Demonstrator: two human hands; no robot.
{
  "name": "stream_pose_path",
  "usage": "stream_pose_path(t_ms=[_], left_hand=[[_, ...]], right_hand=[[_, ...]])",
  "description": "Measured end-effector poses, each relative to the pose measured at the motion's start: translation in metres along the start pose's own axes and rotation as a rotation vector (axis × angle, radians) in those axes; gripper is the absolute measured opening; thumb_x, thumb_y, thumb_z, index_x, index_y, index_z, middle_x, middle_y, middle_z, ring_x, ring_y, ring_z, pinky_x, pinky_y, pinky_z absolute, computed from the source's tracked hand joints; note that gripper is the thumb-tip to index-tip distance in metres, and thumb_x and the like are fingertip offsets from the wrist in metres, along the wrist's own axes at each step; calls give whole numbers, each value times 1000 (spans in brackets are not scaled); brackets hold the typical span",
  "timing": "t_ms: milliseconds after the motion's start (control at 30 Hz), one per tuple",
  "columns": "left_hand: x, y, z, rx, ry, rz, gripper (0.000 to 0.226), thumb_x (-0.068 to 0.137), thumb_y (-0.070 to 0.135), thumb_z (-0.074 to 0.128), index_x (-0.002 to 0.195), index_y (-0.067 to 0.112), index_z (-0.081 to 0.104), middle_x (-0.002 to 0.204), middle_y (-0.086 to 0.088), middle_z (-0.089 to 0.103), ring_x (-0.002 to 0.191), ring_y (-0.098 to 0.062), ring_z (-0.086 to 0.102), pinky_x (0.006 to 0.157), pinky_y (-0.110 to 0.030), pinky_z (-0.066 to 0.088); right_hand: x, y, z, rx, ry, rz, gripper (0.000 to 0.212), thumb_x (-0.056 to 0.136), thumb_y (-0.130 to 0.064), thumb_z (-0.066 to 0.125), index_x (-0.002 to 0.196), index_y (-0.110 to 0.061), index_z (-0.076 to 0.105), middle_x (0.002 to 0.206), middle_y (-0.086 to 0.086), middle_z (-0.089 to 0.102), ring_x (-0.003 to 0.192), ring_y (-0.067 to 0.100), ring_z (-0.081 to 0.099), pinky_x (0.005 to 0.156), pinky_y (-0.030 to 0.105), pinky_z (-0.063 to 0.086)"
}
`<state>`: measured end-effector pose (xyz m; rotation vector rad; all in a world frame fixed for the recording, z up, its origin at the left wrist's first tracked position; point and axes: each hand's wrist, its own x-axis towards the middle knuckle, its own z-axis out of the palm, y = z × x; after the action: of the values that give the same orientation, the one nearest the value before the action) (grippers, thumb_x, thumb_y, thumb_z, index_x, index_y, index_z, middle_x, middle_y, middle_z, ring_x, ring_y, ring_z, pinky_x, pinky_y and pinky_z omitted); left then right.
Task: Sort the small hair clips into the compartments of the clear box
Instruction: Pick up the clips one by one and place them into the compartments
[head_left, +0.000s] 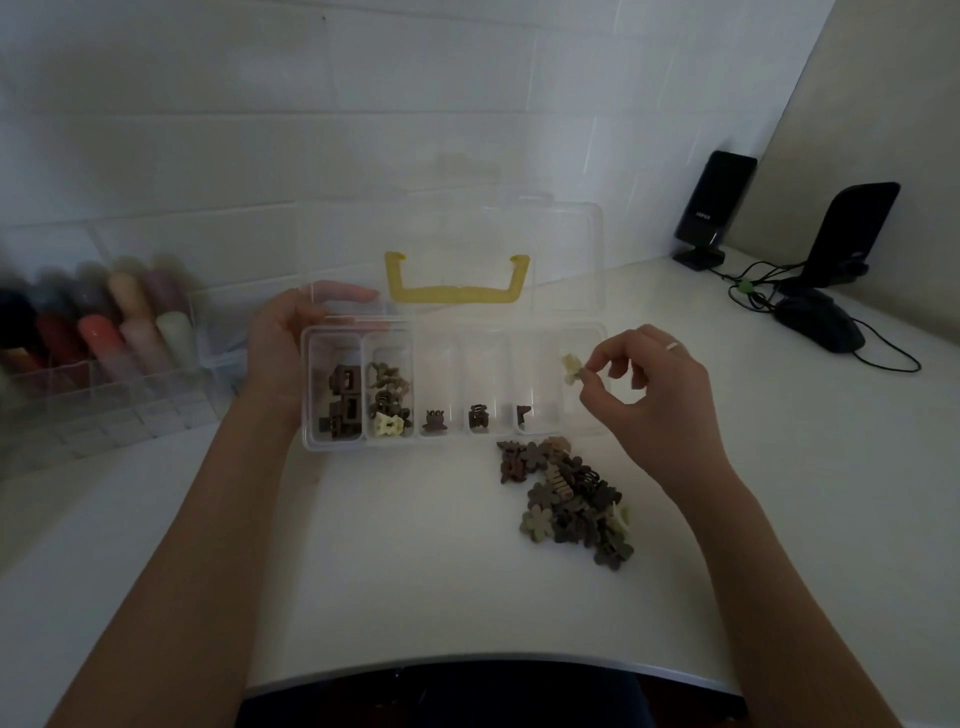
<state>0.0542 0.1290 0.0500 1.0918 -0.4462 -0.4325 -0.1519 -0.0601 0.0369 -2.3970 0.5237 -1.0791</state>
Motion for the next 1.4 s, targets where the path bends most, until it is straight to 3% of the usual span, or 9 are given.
stream_pose_path(t_ms=[167,267,533,700,800,900,1100,1300,1400], left_hand=[[0,-2,0,20,-5,3,33,60,21,42,77,7,67,59,-4,67,58,-20,64,56,-23,54],[1,-2,1,-8,-3,-4,34,60,20,41,71,8,70,59,-6,67,58,-21,65,56,-22,54],[2,-5,3,-27,64,-6,35,57,22,45,80,6,66,69,-6,70,67,-22,66,64,-27,56],[0,-6,9,-82,105,-11,30,55,20,44,62,11,73,65,-4,70,60,-18,66,60,-23,55],[0,-6,11,-92,110,-1,31,55,20,44,58,12,73,62,-3,69,58,-17,66,58,-22,54],[0,-6,11,-85,114,8,31,55,20,44,59,13,74,61,-4,69,59,-18,66,58,-22,54],[0,-7,11,-77,107,7,31,55,20,44,64,10,72,64,-4,71,59,-17,67,57,-22,54],[2,-8,8,-67,91,24,32,56,21,44,61,13,74,66,-5,71,65,-20,67,62,-24,55],[3,-8,8,-67,78,29,32,56,20,43,60,14,75,65,-4,71,64,-20,67,63,-24,55]], right_hand=[[1,6,-1,-195,1,10,3,82,-23,65,81,-25,64,68,-10,44,77,8,44,59,17,35],[0,6,-1,-177,-33,-27,12,85,-23,61,90,-26,70,66,-11,46,72,6,44,58,17,33],[-6,-3,-5,119,-228,-78,23,84,-27,66,63,-18,69,38,-6,39,36,9,31,46,15,27],[-9,-3,-1,-173,-428,-94,21,79,-48,62,96,-42,72,41,-12,43,49,4,51,48,11,25],[-8,-5,-1,-301,-490,-55,28,83,-50,58,109,-44,66,48,-13,45,45,3,45,49,13,23],[-7,-4,-3,-347,-538,-6,27,85,-51,53,108,-42,66,51,-13,43,47,1,40,49,16,23],[-6,-1,-3,-236,-595,31,12,81,-48,62,78,-37,66,45,-9,44,44,6,41,50,18,29],[-6,-1,2,-52,-590,3,12,77,-42,70,78,-36,60,54,-20,53,47,3,44,52,18,31],[-5,-5,3,116,-491,-14,10,76,-36,73,80,-33,64,58,-13,55,48,5,43,53,19,36]])
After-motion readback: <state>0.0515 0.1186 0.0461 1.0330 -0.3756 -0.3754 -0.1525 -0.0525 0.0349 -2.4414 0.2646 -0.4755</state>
